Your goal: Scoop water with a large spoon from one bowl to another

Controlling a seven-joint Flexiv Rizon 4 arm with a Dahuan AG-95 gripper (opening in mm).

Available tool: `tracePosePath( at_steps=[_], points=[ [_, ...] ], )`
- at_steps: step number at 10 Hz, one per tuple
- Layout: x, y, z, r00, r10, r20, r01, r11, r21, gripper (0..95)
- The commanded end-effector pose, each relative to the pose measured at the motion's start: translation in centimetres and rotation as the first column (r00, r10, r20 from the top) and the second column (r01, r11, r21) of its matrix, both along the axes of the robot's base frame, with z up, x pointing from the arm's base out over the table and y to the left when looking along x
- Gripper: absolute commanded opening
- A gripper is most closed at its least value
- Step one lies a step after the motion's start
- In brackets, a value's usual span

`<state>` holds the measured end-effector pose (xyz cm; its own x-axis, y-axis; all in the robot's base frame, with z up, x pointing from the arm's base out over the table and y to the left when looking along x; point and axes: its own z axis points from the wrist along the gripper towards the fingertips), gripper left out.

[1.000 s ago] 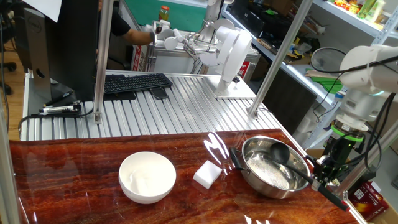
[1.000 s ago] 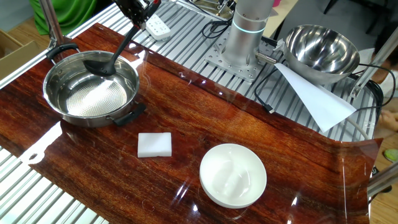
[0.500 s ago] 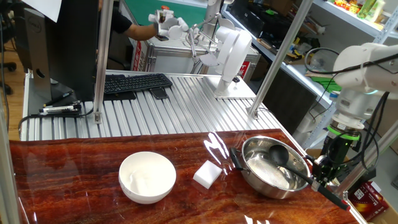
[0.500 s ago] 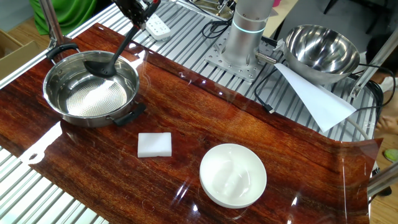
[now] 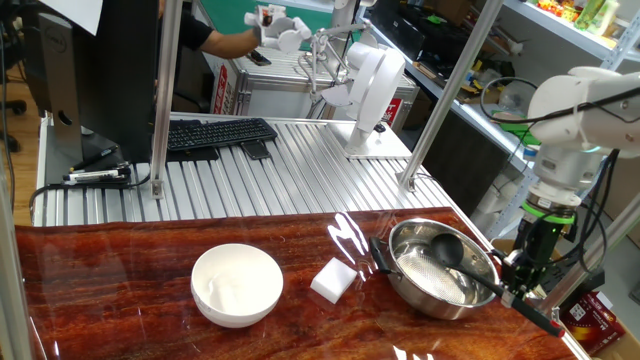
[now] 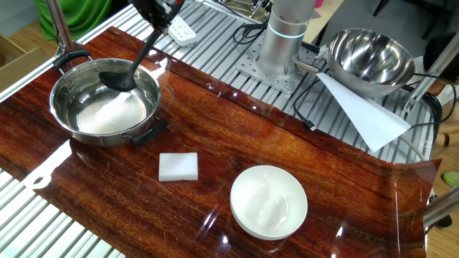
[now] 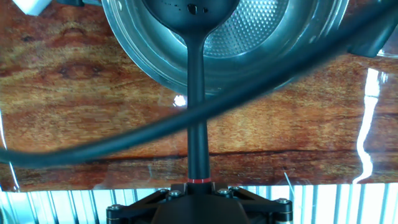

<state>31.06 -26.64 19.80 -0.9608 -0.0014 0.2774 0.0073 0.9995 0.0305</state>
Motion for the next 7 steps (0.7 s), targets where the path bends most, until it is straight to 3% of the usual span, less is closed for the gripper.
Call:
tracePosePath(
  at_steps=[1,7],
  points=[
    [0.18,-0.08,-0.10,1.000,0.011,0.000,-0.011,1.000,0.014,0.0],
    [0.18,-0.08,-0.10,0.999,0.034,0.017,-0.035,0.999,0.039,0.0]
  ],
)
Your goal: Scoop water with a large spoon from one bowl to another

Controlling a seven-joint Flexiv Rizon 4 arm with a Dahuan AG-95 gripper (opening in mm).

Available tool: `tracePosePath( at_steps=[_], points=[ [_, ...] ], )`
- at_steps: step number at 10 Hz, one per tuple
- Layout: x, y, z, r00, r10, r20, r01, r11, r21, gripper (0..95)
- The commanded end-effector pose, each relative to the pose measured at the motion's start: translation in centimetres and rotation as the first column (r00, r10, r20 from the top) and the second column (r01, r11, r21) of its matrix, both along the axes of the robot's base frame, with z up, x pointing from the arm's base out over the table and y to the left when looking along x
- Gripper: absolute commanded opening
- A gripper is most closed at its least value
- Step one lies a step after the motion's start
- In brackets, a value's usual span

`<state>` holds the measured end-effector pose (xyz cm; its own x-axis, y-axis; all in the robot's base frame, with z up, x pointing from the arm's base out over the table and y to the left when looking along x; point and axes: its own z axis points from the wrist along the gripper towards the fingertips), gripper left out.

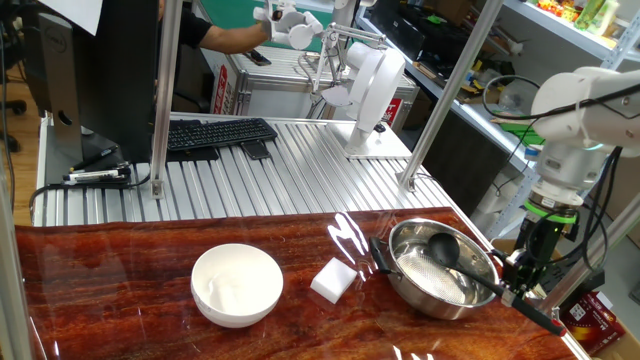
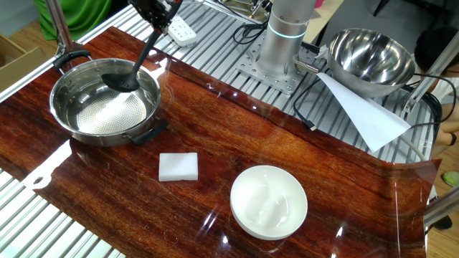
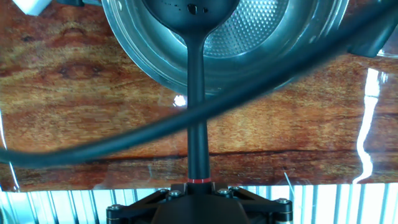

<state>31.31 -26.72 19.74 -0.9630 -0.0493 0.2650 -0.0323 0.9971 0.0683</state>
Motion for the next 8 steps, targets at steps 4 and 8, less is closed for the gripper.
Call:
tracePosePath(
  at_steps=[4,8],
  points=[
    [-0.07,-0.01,-0.03,0.999,0.010,0.032,-0.010,1.000,0.006,0.0],
    [-0.07,-0.01,-0.03,0.999,0.007,0.039,-0.007,1.000,0.000,0.0]
  ],
)
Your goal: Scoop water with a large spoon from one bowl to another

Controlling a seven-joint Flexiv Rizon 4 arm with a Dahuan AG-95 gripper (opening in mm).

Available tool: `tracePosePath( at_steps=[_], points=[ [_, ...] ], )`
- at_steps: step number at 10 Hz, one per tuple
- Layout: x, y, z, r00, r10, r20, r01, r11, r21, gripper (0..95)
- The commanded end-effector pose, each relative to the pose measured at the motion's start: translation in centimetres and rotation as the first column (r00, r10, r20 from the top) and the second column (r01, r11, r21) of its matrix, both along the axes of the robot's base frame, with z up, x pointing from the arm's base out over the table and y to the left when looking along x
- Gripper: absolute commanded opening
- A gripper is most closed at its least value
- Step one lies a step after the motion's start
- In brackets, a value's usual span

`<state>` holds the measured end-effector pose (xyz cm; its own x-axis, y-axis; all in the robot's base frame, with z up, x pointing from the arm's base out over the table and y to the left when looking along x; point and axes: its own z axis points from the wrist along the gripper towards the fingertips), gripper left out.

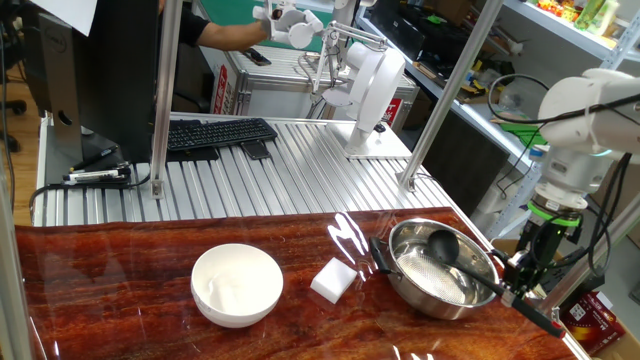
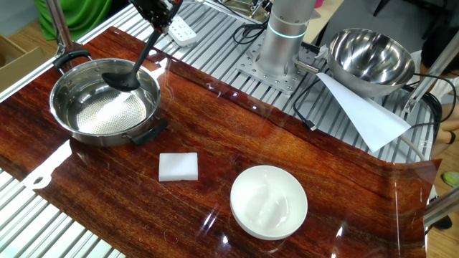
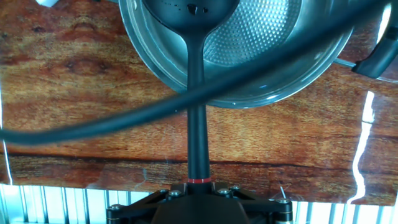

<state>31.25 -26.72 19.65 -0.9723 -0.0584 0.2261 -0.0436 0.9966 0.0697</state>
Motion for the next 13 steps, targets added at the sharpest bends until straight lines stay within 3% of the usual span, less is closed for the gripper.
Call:
tracePosePath(
  at_steps=[1,6,9,13],
  points=[
    [0.0,0.0,0.1,1.000,-0.005,-0.006,0.005,1.000,-0.006,0.0],
    [1.1,-0.6,-0.7,0.999,-0.019,-0.036,0.019,1.000,-0.020,0.0],
    [2.5,-1.4,-1.8,0.996,-0.033,-0.085,0.032,0.999,-0.016,0.0],
    [3.8,-1.7,-3.0,0.992,-0.048,-0.117,0.047,0.999,-0.010,0.0]
  ],
)
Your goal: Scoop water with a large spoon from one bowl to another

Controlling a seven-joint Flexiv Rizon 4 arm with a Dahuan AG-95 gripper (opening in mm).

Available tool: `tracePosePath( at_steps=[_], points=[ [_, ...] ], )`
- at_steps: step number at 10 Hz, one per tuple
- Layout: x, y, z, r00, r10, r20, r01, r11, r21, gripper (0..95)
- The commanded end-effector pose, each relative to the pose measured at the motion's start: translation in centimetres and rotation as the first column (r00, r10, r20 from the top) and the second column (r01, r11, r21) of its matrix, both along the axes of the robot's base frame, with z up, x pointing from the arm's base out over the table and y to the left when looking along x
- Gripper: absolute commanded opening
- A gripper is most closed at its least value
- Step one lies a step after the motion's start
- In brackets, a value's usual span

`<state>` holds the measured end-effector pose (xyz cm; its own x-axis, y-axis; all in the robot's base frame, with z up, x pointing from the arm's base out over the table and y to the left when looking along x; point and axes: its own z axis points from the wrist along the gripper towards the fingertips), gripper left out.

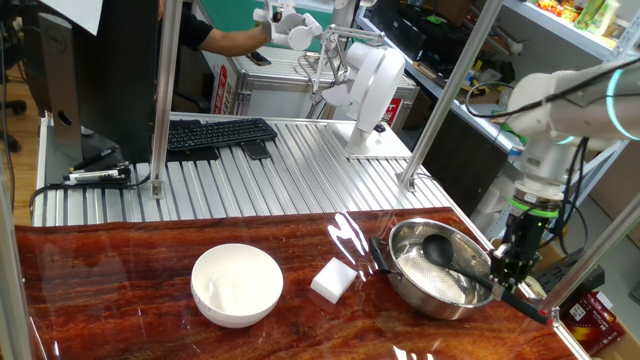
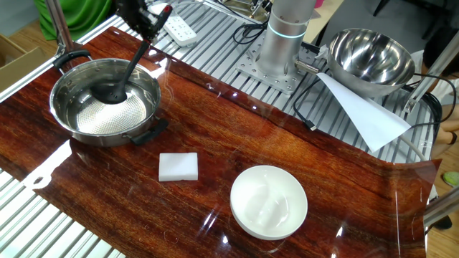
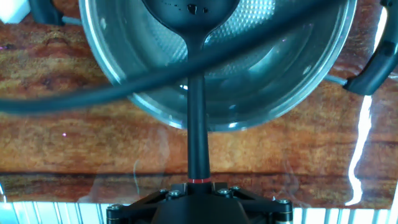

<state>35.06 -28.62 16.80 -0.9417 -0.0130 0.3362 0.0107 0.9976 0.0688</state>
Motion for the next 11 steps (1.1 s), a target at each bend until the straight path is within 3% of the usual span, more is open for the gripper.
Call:
tracePosePath(
  at_steps=[1,4,8,11],
  points=[
    [0.4,0.2,-0.5,0.999,-0.016,-0.036,0.016,1.000,-0.003,0.0],
    [1.6,0.0,-1.7,0.997,-0.028,-0.072,0.028,1.000,0.006,0.0],
    [2.1,-0.1,-2.4,0.997,-0.034,-0.075,0.035,0.999,0.010,0.0],
    [2.4,-0.2,-2.9,0.994,-0.041,-0.096,0.042,0.999,0.010,0.0]
  ],
)
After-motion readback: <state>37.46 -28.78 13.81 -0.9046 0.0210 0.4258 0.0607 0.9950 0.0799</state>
